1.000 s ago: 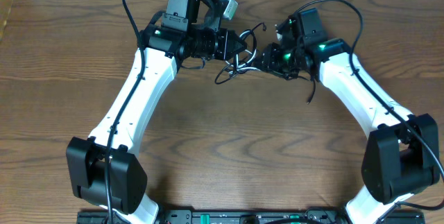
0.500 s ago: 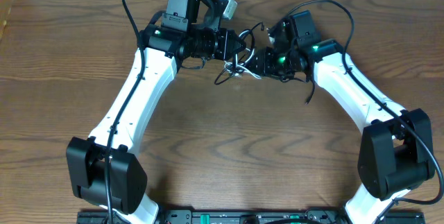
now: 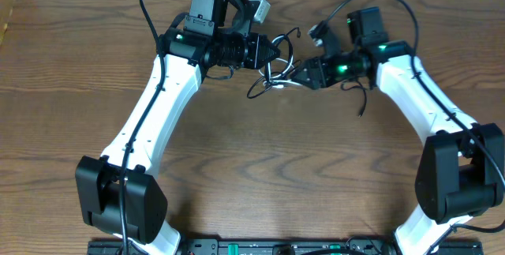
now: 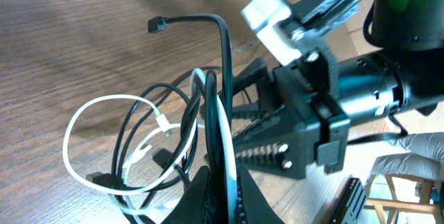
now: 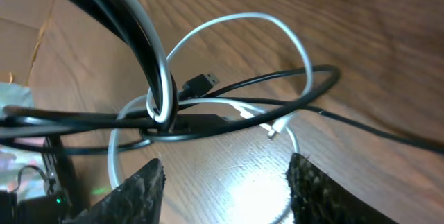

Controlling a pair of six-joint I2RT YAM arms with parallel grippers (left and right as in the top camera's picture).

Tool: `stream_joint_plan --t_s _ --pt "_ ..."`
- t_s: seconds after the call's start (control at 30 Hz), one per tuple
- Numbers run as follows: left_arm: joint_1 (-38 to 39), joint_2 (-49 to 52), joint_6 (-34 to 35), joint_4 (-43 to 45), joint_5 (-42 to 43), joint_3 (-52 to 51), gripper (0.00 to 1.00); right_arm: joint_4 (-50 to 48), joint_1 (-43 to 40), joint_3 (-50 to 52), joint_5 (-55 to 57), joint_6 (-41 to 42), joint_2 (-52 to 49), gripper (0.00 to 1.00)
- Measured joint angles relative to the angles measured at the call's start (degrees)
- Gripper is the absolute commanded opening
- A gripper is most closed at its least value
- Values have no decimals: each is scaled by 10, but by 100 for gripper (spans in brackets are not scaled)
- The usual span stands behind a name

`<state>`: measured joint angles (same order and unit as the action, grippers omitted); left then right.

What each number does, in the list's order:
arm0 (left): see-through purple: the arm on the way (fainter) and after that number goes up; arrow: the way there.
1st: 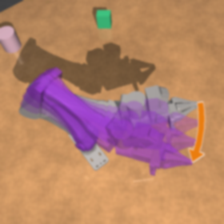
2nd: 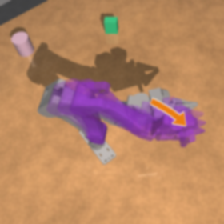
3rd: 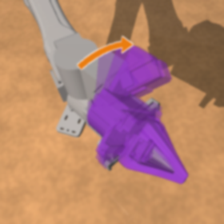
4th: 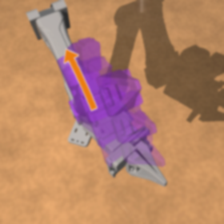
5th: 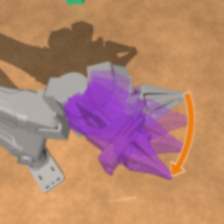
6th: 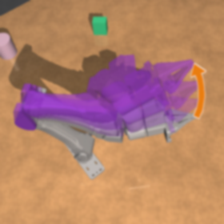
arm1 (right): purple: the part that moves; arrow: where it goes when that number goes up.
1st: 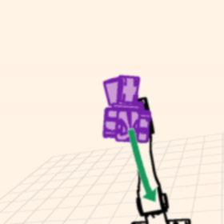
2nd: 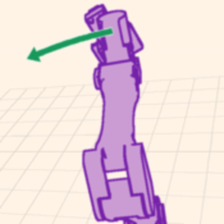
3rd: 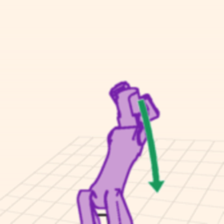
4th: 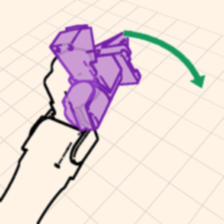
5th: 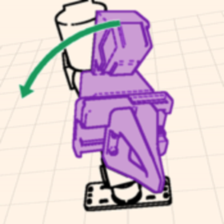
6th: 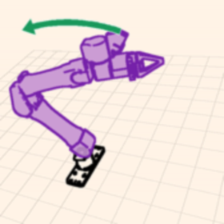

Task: Untangle cables

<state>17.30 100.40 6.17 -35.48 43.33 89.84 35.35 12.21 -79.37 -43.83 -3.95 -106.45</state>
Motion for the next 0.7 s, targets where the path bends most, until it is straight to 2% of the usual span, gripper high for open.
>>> stream_joint_plan --t_s 0.1,0.23,0.3,0.7 --pt "0 0 0 0 0 0 7 10 -1 0 -25 -40 0 53" --pt "0 0 0 0 0 0 7 29 17 0 -44 -95 0 62" --pt "0 0 0 0 0 0 8 30 28 0 -48 -118 0 63" --pt "0 0 0 -1 -2 0 7 42 68 0 -61 -176 0 59"
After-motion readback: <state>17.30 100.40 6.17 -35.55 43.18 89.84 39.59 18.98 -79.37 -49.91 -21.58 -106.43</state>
